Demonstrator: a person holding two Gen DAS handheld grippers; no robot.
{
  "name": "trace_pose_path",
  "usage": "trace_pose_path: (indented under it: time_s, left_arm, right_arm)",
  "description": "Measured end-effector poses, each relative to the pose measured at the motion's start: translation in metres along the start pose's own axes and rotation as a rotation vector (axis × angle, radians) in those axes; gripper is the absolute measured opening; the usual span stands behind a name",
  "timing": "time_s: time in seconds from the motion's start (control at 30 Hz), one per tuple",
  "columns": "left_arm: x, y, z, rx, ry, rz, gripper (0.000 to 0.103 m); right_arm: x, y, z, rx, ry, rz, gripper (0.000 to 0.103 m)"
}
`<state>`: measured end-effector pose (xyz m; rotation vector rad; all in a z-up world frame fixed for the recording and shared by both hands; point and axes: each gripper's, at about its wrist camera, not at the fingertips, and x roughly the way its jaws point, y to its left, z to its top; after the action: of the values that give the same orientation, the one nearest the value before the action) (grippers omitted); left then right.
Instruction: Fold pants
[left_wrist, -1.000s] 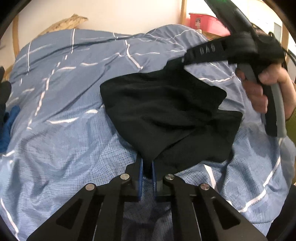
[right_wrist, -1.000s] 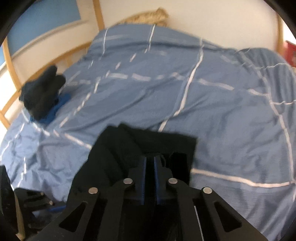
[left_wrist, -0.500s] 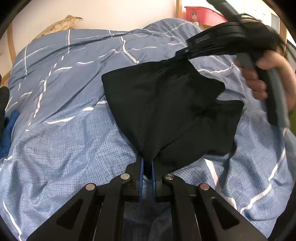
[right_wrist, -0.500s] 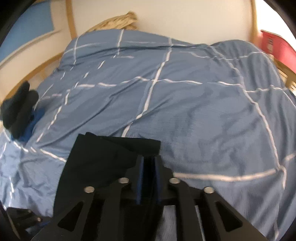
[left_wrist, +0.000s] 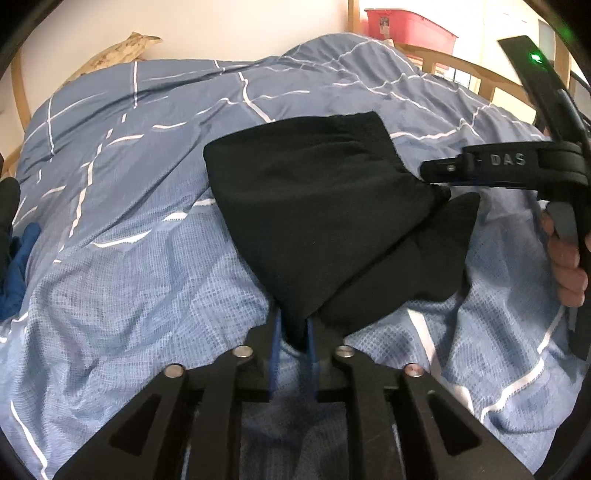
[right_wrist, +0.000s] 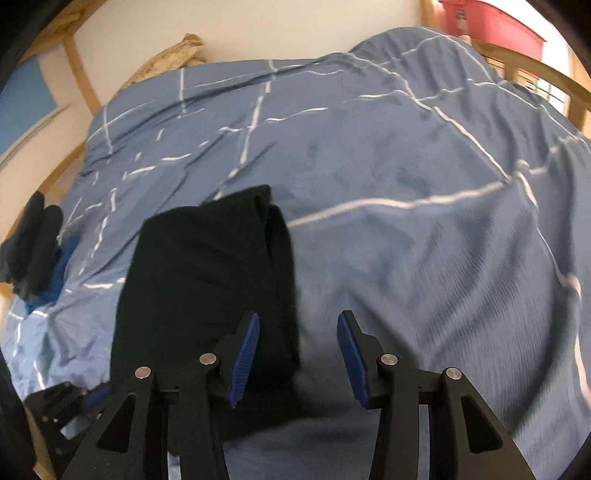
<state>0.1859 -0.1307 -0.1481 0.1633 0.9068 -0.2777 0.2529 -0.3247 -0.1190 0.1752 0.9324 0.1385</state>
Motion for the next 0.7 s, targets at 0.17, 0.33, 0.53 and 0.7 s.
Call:
trace_pose_path:
  time_s: [0.17,0.33,0.53,0.7]
  left_arm:
    - [-0.033,0.015,-0.001,-0.045,-0.042,-0.024,0.052]
    - [-0.066,0.038,0.006,-0.061,-0.111,0.018,0.06]
    - [-0.067,0.082,0.038,-0.115,-0.176,0.003,0.064]
    - [-0.045,0.105,0.06,-0.138,-0.168,-0.054,0.064]
  right_arm:
    - [-0.042,-0.011,-0.017,0.154,-0.128,-0.019,0.069]
    - [-0.078,0.002,-0.042,0.264,-0.277,-0.022,0.077]
    - [-0.079,0.032,-0.066,0.332,-0.339,-0.039,0.077]
    - [-0.072,0.039,-0.078,0.447,-0.401,-0.029,0.077]
